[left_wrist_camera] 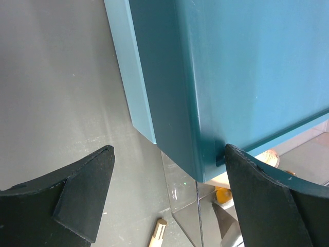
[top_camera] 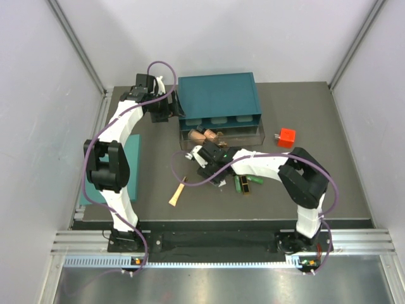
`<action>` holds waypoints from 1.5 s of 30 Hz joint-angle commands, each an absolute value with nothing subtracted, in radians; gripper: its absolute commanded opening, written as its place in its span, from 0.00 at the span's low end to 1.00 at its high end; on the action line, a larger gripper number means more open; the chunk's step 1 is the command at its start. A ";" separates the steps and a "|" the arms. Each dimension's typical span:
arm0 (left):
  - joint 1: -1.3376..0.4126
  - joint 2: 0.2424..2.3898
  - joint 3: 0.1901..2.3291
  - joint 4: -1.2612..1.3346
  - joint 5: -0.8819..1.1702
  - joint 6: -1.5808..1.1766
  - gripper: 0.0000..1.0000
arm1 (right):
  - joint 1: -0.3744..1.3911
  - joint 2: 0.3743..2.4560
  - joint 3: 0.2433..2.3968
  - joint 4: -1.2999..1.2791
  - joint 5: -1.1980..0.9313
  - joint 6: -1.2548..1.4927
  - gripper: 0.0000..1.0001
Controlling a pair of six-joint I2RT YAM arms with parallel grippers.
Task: Organize the makeup
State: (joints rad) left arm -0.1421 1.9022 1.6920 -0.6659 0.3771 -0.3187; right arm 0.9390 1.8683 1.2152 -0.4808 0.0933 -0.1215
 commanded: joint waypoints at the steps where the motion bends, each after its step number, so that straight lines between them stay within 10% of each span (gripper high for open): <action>1: -0.143 1.878 1.671 -0.721 0.347 -0.287 0.92 | 0.934 1.885 1.218 -0.456 0.136 -0.100 0.51; 11: -0.143 1.884 1.669 -0.721 0.350 -0.287 0.92 | 0.927 1.835 1.164 -0.440 0.077 -0.087 0.00; 33: -0.143 1.896 1.677 -0.721 0.356 -0.287 0.92 | 0.925 1.690 1.704 -0.607 0.205 -0.359 0.00; 45: -0.143 1.899 1.678 -0.723 0.354 -0.278 0.92 | 0.891 1.724 1.546 -0.439 0.545 -0.548 0.02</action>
State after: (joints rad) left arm -0.1417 1.9015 1.6917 -0.6655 0.3767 -0.3149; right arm 0.9150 1.7115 1.5665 -0.5232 0.3977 -0.4702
